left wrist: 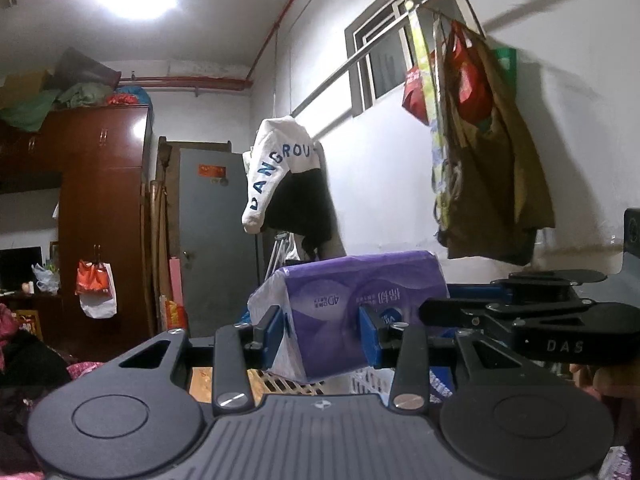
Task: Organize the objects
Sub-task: 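Carry the tissue pack into the white basket and open both tools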
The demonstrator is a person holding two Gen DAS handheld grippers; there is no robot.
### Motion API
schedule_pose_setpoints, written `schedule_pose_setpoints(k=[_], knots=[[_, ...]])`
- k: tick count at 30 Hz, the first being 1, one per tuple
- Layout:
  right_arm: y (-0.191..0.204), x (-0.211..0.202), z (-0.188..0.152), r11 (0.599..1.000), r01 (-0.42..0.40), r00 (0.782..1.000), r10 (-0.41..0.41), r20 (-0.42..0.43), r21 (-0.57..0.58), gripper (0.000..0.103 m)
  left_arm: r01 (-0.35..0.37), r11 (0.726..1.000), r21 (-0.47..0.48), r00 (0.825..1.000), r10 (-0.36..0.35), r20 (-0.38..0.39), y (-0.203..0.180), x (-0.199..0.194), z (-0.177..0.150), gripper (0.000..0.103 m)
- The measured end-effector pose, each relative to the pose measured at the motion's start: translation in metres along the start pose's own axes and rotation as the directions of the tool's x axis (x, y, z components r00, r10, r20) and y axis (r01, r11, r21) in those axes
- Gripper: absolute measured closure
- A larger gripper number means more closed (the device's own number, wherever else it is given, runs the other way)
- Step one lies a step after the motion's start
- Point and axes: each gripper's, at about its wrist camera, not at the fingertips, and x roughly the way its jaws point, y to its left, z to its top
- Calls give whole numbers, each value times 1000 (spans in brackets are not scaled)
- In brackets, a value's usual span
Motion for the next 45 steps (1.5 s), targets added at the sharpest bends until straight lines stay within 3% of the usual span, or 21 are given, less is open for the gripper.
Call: schedule_pose_setpoints(k=[5, 9, 16, 22, 28, 37, 43, 45], knots=[[-22, 47, -6, 997, 10, 996, -3, -92, 71, 69, 3, 1000, -31, 995, -6, -102, 23, 53, 0, 58], [-35, 91, -18, 993, 17, 980, 7, -200, 119, 69, 6, 993, -117, 976, -31, -216, 54, 103, -15, 58], [-50, 141, -45, 987, 74, 927, -15, -375, 142, 69, -15, 981, -192, 919, -63, -390, 77, 168, -45, 56], [-60, 143, -55, 977, 133, 880, -40, -473, 166, 69, -23, 973, -231, 872, -94, -481, 78, 192, -55, 56], [-66, 157, -59, 968, 171, 827, -41, -561, 181, 69, -66, 973, -220, 827, -70, -558, 74, 209, -62, 56], [-66, 166, -62, 969, 157, 798, -9, -603, 192, 66, -87, 987, -135, 806, -10, -592, 69, 208, -65, 50], [-65, 168, -58, 976, 121, 785, 16, -619, 180, 63, -90, 992, -92, 809, 19, -587, 68, 203, -63, 48], [-66, 166, -56, 976, 115, 791, 23, -612, 184, 55, -97, 990, -100, 813, 21, -582, 70, 200, -61, 45]])
